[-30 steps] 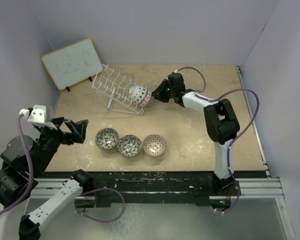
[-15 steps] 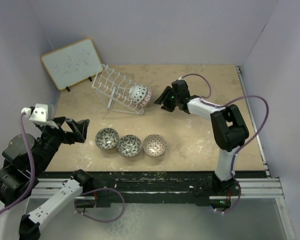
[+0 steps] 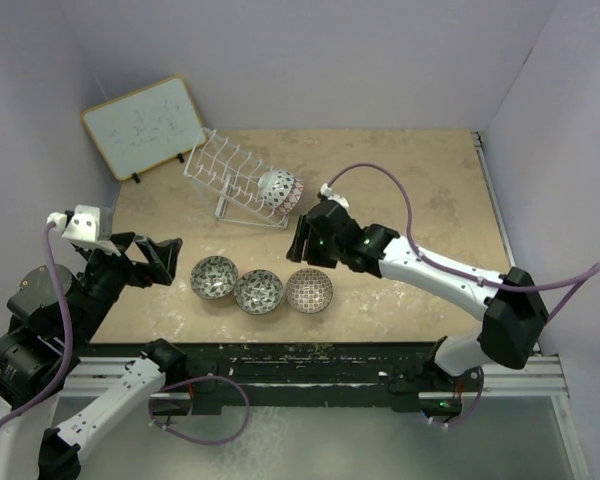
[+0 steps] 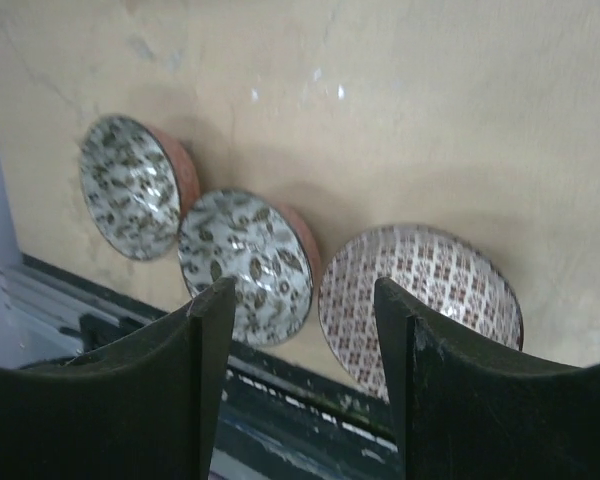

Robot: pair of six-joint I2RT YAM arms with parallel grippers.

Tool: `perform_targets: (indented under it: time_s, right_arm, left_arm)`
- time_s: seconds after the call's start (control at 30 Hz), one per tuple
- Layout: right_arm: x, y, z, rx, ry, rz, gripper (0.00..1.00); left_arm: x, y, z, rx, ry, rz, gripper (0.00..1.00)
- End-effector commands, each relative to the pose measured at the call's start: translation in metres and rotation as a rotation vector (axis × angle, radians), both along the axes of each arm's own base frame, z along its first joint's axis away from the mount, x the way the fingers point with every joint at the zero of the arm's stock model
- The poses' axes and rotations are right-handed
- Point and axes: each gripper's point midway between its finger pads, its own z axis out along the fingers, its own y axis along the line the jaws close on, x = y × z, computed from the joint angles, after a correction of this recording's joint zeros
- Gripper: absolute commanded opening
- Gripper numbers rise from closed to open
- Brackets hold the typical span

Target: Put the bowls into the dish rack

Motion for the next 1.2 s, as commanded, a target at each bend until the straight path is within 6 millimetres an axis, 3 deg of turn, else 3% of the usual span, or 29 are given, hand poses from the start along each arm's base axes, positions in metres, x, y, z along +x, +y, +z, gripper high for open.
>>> perform_targets:
  time_s: [0.0, 0.13, 0.27, 0.43, 0.6, 0.73, 0.93, 1.07, 1.17]
  right_arm:
    - [-0.043, -0.023, -0.021, -0.179, 0.072, -0.047, 0.61]
    - [-0.068, -0.016, -0.029, -0.283, 0.092, -0.011, 0.61]
    - [-0.084, 0.004, -0.037, -0.331, 0.082, 0.093, 0.61]
    - [-0.092, 0.017, -0.045, -0.313, 0.086, 0.184, 0.59]
    - [-0.086, 0.027, -0.055, -0.362, 0.053, 0.274, 0.57]
    - [-0.087, 0.024, -0.070, -0.411, 0.063, 0.304, 0.55]
    - [-0.085, 0.016, -0.073, -0.438, 0.043, 0.303, 0.53]
    - [-0.085, 0.010, -0.083, -0.473, 0.052, 0.296, 0.40]
    - [-0.086, 0.007, -0.091, -0.492, 0.066, 0.297, 0.40]
  left_arm:
    - [0.001, -0.005, 0.011, -0.035, -0.038, -0.021, 0.99]
    - [-0.002, -0.007, 0.010, -0.032, -0.042, -0.037, 0.99]
    - [-0.004, -0.005, 0.009, -0.026, -0.045, -0.038, 0.99]
    - [-0.006, -0.002, 0.009, -0.022, -0.051, -0.032, 0.99]
    - [-0.005, -0.002, 0.008, -0.020, -0.047, -0.028, 0.99]
    - [-0.004, -0.001, 0.007, -0.015, -0.042, -0.024, 0.99]
    - [-0.001, -0.001, 0.004, -0.008, -0.032, -0.014, 0.99]
    - [0.000, -0.002, 0.004, -0.007, -0.029, -0.014, 0.99]
    - [0.000, -0.002, 0.003, -0.005, -0.027, -0.014, 0.99]
